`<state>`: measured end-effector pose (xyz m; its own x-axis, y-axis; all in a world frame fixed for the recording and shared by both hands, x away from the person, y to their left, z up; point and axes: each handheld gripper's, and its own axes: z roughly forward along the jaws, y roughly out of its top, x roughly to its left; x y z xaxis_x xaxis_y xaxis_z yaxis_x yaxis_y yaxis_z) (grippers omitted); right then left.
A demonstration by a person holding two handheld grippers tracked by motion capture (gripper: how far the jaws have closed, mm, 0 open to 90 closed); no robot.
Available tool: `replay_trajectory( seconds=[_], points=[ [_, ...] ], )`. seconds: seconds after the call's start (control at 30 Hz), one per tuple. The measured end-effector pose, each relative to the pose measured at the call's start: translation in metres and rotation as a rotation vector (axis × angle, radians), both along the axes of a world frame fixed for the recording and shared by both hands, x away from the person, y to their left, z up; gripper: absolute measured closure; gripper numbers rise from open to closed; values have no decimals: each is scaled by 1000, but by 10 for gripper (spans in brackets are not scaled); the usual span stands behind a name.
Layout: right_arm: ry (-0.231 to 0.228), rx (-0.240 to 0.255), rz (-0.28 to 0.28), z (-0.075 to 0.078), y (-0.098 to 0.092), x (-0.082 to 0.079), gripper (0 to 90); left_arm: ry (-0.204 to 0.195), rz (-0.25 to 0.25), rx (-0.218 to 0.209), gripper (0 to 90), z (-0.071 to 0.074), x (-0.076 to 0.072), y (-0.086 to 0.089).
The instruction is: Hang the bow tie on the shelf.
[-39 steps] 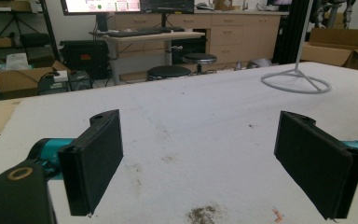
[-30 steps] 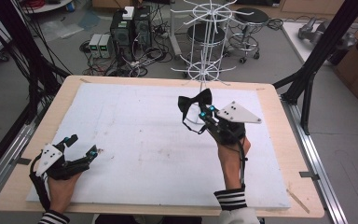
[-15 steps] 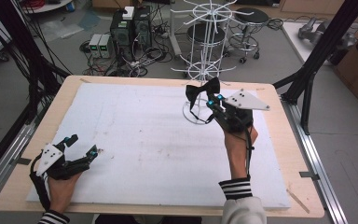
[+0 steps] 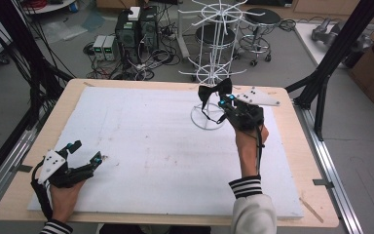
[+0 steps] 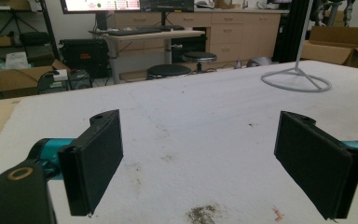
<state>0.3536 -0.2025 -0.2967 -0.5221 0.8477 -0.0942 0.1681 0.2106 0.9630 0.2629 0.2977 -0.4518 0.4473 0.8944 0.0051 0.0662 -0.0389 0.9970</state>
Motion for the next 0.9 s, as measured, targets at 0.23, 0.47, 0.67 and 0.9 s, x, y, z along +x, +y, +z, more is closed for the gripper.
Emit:
replay_trajectory(
  seconds=[0.23, 0.47, 0.67, 0.9],
  points=[
    [22, -3, -15, -5, 0, 7, 870, 1, -1, 0, 157, 0, 0, 0],
    [55, -15, -40, -10, -3, 15, 869, 1, -1, -1, 157, 0, 0, 0],
    [81, -20, -47, -14, -3, 20, 868, 1, -1, -1, 157, 0, 0, 0],
    [95, -24, -54, -17, -1, 24, 861, 0, -2, -2, 157, 0, 0, 0]
  ],
)
